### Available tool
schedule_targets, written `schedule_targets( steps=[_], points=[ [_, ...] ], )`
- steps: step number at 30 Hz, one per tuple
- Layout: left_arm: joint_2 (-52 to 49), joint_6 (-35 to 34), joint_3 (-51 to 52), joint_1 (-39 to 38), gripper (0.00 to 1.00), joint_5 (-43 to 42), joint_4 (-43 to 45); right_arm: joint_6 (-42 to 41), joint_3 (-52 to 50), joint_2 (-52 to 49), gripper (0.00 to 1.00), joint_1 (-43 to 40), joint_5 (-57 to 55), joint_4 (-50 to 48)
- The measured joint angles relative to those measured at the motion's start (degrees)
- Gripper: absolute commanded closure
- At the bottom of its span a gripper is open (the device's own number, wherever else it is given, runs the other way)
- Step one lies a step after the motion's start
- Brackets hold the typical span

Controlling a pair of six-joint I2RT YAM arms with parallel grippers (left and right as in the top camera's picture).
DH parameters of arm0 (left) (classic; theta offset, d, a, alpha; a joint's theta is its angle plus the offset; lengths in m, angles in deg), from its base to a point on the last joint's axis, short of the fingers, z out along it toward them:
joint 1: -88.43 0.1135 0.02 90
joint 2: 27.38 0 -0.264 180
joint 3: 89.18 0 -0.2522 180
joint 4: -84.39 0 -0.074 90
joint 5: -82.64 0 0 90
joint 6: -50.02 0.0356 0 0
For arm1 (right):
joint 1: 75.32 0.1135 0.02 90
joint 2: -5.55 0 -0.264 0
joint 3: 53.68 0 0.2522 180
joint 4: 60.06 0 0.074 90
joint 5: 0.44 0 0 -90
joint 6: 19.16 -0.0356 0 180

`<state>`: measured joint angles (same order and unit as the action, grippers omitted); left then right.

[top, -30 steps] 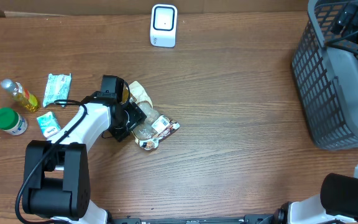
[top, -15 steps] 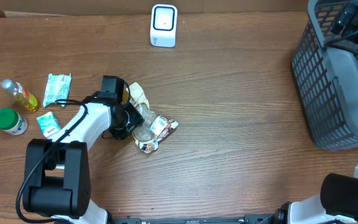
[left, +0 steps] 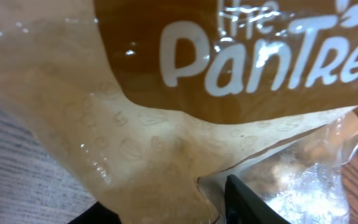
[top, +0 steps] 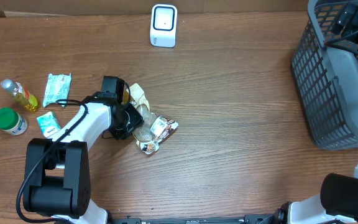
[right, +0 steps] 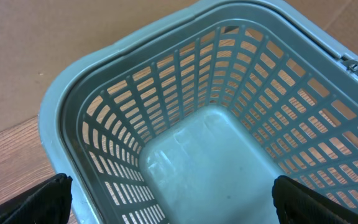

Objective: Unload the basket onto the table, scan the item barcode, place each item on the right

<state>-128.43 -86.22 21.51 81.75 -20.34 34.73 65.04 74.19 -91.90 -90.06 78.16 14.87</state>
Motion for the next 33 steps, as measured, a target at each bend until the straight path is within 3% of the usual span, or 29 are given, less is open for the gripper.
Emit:
schedule_targets(
  steps=[23,29,33],
  points=[
    [0.0,3.21,-0.15,0.0,0.56,-0.52,-5.7,0.0,0.0,0.0,0.0,0.0,0.02,0.0],
    [0.02,4.68,-0.17,0.0,0.45,-0.59,-6.25,-0.02,0.0,0.0,0.0,0.0,0.0,0.02],
    [0.02,4.7,-0.28,0.0,0.43,-0.79,-6.08,-0.02,0.0,0.0,0.0,0.0,0.0,0.02]
  ],
)
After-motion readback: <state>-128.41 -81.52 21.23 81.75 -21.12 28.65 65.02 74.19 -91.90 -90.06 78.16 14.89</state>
